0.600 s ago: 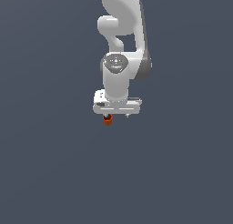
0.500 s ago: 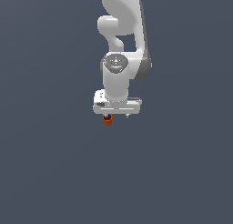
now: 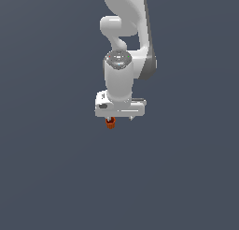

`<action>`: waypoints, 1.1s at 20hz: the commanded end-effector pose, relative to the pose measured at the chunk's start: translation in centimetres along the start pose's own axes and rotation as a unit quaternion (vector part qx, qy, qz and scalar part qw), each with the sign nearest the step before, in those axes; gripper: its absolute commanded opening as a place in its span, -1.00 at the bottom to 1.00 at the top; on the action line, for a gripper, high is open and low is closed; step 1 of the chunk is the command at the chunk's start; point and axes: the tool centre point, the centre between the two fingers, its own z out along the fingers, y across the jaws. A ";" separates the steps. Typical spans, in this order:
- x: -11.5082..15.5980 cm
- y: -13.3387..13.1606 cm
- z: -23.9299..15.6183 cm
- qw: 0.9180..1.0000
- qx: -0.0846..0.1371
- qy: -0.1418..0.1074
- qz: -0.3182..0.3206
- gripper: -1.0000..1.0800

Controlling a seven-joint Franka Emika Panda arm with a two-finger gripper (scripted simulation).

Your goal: Pick up the object and move it to a goal position.

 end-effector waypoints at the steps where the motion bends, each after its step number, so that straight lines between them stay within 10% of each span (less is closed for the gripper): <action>1: 0.1 0.0 -0.1 1.000 0.000 0.001 -0.001 0.92; 22: -5.0 4.9 6.2 1.000 -0.006 0.004 0.006 0.92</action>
